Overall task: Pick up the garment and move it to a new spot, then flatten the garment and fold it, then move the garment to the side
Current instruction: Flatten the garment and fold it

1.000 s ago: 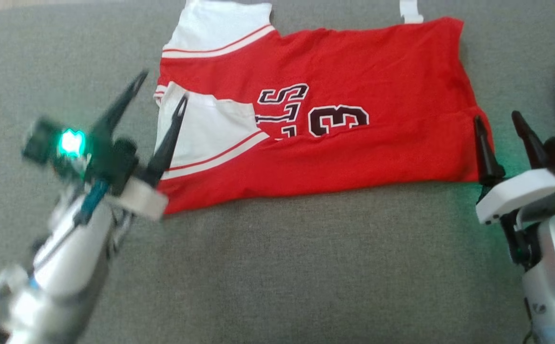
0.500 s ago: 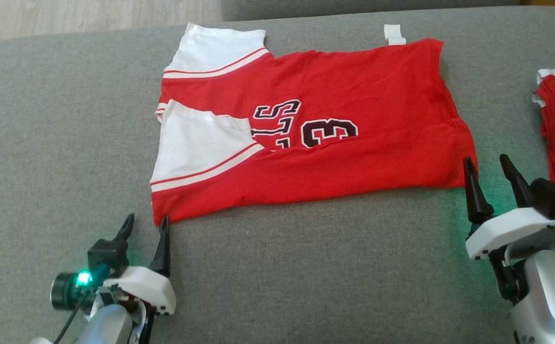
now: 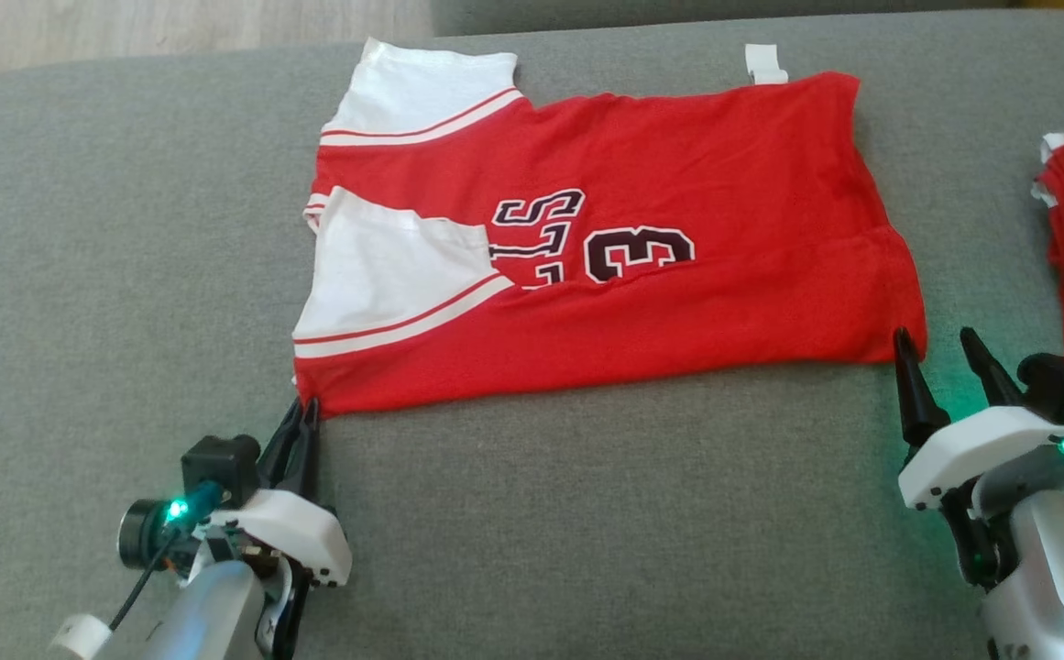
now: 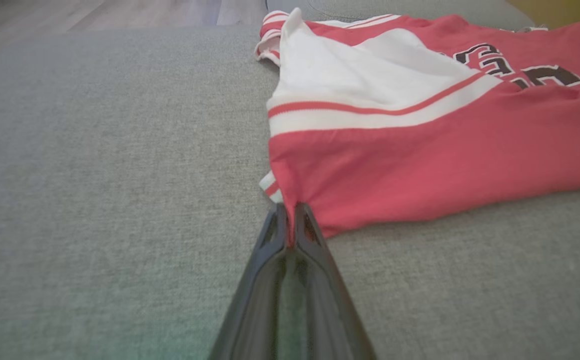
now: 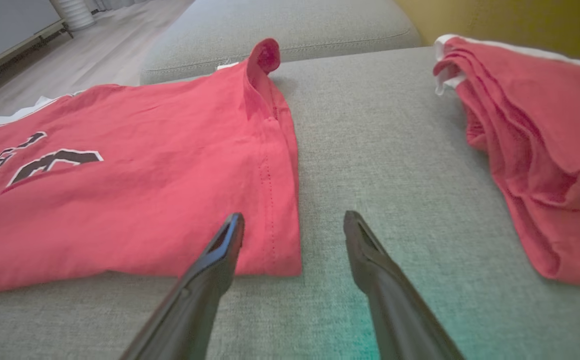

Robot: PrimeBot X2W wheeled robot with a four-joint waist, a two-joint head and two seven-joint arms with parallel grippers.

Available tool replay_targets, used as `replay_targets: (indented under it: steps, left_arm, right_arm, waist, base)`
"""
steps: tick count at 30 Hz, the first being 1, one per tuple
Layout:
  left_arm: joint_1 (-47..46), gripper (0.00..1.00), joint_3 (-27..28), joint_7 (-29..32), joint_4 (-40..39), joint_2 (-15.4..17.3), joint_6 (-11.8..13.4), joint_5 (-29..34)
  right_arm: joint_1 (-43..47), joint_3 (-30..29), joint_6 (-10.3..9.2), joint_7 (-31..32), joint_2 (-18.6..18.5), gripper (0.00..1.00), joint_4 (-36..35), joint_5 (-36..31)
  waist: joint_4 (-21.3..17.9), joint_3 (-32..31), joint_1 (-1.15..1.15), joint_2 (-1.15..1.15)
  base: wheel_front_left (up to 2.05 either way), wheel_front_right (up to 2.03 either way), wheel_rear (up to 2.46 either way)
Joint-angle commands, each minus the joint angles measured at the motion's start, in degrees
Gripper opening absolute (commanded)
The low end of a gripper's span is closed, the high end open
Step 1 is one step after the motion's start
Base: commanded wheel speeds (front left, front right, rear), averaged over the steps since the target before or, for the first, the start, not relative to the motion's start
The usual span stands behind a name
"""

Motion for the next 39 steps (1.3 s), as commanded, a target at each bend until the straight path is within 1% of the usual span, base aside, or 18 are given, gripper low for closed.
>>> replay_targets:
  steps: [1, 6, 7, 8, 9, 10, 15, 18, 21, 25, 26, 29, 33, 39]
  left_arm:
    - [-1.6, 0.00, 1.3, -0.9, -0.8, 1.1, -0.2, -0.1]
    - [-1.8, 0.00, 0.9, -2.4, -2.3, 1.4, -0.3, 0.5]
    - [-1.8, 0.00, 0.8, -2.6, -2.7, 1.4, -0.4, 0.6]
    - [-1.8, 0.00, 0.7, -2.8, -3.2, 1.4, -0.4, 0.6]
    - [-1.8, 0.00, 0.7, -3.0, -3.6, 1.4, -0.4, 0.7]
    - [-1.7, 0.00, 0.6, -3.2, -3.9, 1.5, -0.4, 0.8]
    - [-0.9, 0.00, 0.4, -3.7, -5.6, 2.1, 0.0, 1.3]
    - [0.5, 0.00, 0.4, -3.9, -6.6, 2.4, 0.3, 1.2]
    - [2.6, 0.00, 0.3, -4.0, -8.2, 3.0, 0.6, 1.1]
    - [6.9, 0.00, 0.2, -4.1, -11.1, 3.9, 1.6, 0.9]
    - [6.9, 0.00, 0.2, -4.1, -11.1, 3.9, 1.6, 0.9]
    - [10.7, 0.00, -0.1, -3.9, -14.0, 4.4, 2.5, 0.8]
    - [16.0, 0.00, -1.2, -2.5, -18.3, 5.2, 3.4, 0.7]
    - [22.6, 0.00, -2.0, -0.3, -25.0, 6.2, 5.5, 0.4]
  right_arm:
    - [-2.0, 0.7, 0.21, 0.2, -0.3, 1.00, -0.7, 0.3]
    - [-3.3, 0.0, 0.21, 1.7, -0.4, 1.00, 4.2, -0.3]
    - [-3.5, 0.1, 0.21, 2.4, -0.4, 0.65, 5.3, -0.1]
    - [-3.7, 0.4, 0.21, 3.4, -0.3, 0.38, 6.3, 0.4]
    - [-3.9, 1.1, 0.21, 4.1, -0.2, 0.05, 6.9, 1.1]
    - [-4.1, 1.7, 0.21, 4.7, -0.2, 0.00, 7.3, 2.1]
    - [-4.1, 4.3, 0.21, 4.4, -2.1, 0.00, 7.2, 5.1]
    - [-3.1, 5.7, 0.21, 3.9, -4.1, 0.00, 6.1, 6.2]
    - [-0.9, 6.4, 0.21, 3.8, -6.1, 0.00, 4.5, 7.6]
    - [3.3, 7.0, 0.21, 3.9, -8.7, 0.00, 0.9, 9.6]
    - [3.3, 7.0, 0.21, 3.9, -8.7, 0.00, 0.9, 9.6]
    - [7.1, 7.1, 0.21, 4.3, -10.3, 0.00, -2.2, 10.6]
    - [12.3, 6.4, 0.21, 5.8, -11.1, 0.00, -6.5, 11.0]
    - [19.0, 4.4, 0.21, 8.2, -10.4, 0.00, -11.9, 11.4]
  waist:
    - [0.4, -0.3, 0.00, 0.00]
    - [1.3, -0.9, 0.00, 0.00]
    - [1.4, -0.9, 0.00, 0.00]
    - [1.6, -1.0, 0.00, 0.00]
    - [1.7, -1.0, 0.00, 0.00]
    - [1.8, -1.1, 0.00, 0.00]
    - [1.8, -2.0, 0.00, 0.00]
    - [1.6, -3.1, 0.00, 0.00]
    - [1.5, -4.5, 0.00, 0.00]
    - [0.9, -6.1, 0.00, 0.00]
    - [0.9, -6.1, 0.00, 0.00]
    - [0.6, -7.0, 0.00, 0.00]
    - [0.2, -7.9, 0.00, 0.00]
    - [-0.4, -8.6, 0.00, 0.00]
  base:
    - [0.00, 0.00, 0.00]
    - [0.00, 0.00, 0.00]
    - [0.00, 0.00, 0.00]
    - [0.00, 0.00, 0.00]
    - [0.00, 0.00, 0.00]
    - [0.00, 0.00, 0.00]
    - [0.00, 0.00, 0.00]
    - [0.00, 0.00, 0.00]
    - [0.00, 0.00, 0.00]
    - [0.00, 0.00, 0.00]
    - [0.00, 0.00, 0.00]
    - [0.00, 0.00, 0.00]
    - [0.00, 0.00, 0.00]
    - [0.00, 0.00, 0.00]
